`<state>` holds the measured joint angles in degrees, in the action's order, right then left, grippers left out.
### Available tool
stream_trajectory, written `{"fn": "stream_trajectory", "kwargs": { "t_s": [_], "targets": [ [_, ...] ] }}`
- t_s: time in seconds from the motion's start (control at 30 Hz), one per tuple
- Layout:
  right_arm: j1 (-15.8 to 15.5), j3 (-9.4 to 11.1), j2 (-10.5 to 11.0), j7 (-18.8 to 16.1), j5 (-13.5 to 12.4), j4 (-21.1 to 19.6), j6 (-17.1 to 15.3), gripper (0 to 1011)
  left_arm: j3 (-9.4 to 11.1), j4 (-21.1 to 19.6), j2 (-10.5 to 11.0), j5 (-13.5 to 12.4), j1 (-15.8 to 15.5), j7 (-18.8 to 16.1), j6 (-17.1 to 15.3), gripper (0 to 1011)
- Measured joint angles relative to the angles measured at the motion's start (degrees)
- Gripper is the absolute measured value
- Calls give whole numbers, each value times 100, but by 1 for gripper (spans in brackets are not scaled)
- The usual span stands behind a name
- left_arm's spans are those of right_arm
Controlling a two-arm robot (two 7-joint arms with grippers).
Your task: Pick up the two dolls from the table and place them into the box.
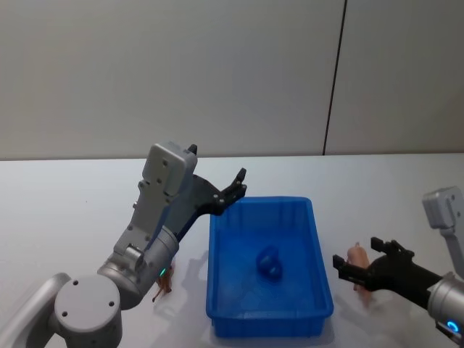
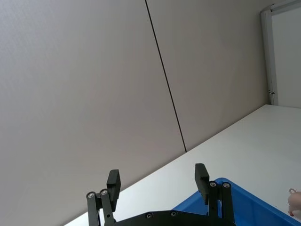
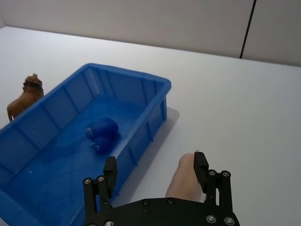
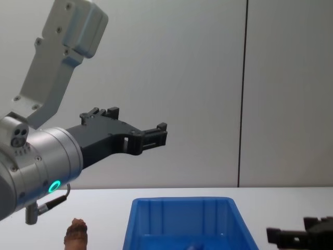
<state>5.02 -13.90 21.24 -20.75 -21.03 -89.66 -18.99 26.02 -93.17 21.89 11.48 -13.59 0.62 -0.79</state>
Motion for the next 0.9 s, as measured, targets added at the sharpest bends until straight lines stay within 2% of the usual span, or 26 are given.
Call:
{"fn": "stream_trajectory", "kwargs": {
  "t_s": [0.4,0.73,0.77,0.83,0.9],
  "targets": [
    [-79,-21,23,185,46,123,-203,1001,0,0,0,0,0,0,0,1001],
    [1,-55,-41,271,77,388,-348,998,0,0,0,0,0,0,0,1001],
    [10,-58,-48,275,78,408,-355,949,1,0,0,0,0,0,0,1001],
    [41,-69,-72,281,81,474,-374,937,0,0,0,0,0,0,0,1001],
    [68,-77,-92,285,85,527,-382,880,0,0,0,0,0,0,0,1001]
  ]
}}
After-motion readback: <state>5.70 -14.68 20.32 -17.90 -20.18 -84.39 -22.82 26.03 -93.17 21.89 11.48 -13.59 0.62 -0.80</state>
